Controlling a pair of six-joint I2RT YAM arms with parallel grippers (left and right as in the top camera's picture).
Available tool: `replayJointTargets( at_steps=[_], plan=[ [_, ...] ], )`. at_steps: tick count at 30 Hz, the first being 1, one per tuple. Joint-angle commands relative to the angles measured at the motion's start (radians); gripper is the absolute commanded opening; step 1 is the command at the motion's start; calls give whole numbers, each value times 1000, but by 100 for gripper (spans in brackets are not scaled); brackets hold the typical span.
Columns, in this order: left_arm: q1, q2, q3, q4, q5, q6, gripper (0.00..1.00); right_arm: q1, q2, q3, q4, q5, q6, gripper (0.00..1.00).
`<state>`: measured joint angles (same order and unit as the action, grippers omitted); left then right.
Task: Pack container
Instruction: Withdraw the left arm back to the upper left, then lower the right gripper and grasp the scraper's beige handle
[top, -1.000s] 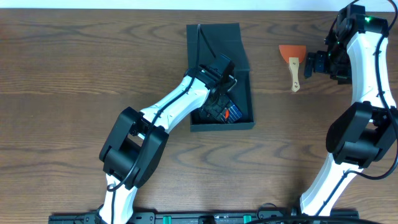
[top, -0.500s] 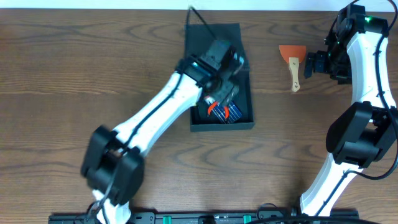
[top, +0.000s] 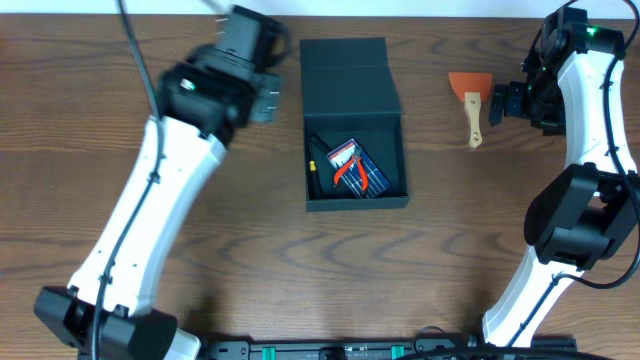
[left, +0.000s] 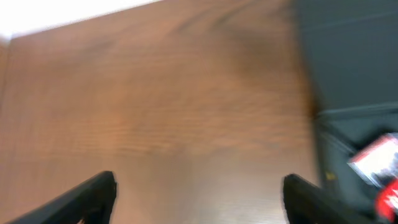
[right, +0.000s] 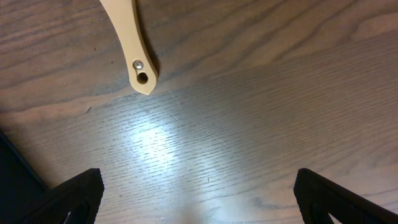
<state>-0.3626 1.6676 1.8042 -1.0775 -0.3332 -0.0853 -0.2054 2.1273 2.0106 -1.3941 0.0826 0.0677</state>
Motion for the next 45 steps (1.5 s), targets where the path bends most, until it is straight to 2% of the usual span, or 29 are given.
replayJointTargets(
  at_steps=[1, 4, 6, 7, 11, 16, 18, 19, 21, 23, 28, 33, 45],
  plan=[
    [104, 6, -5, -36, -19, -113, 88, -3, 2, -2, 0, 3, -5, 99],
    [169, 6, -5, -58, 38, -120, 89, -3, 2, -2, 4, 3, -5, 99],
    [195, 6, -5, -67, 36, -119, 97, -3, 2, -2, 34, -5, -5, 99],
    [206, 6, -5, -67, 36, -119, 98, -3, 2, -2, 40, -19, -5, 99],
    [223, 6, -5, -67, 37, -119, 99, -3, 2, -2, 47, -103, -5, 99],
    [223, 6, -5, -67, 37, -119, 99, 14, 2, -3, 41, -117, -36, 61],
    [223, 6, -5, -67, 37, -119, 99, 30, 2, -3, 45, -112, -90, 36],
    [223, 6, -5, -67, 37, -119, 99, 39, 2, -4, 49, -109, -113, 27],
    [223, 6, -5, -67, 37, -119, 99, 59, 2, -4, 68, -109, -141, 30],
    [223, 6, -5, -67, 37, -119, 99, 77, 2, -5, 92, -109, -152, 46],
    [223, 6, -5, -67, 37, -119, 99, 124, 8, -4, 162, -71, -151, 65],
    [223, 6, -5, -67, 37, -119, 99, 148, 64, -4, 217, 1, -153, 74],
    [223, 6, -5, -67, 36, -119, 98, 132, 312, -4, 251, 26, -158, 83]
  ],
)
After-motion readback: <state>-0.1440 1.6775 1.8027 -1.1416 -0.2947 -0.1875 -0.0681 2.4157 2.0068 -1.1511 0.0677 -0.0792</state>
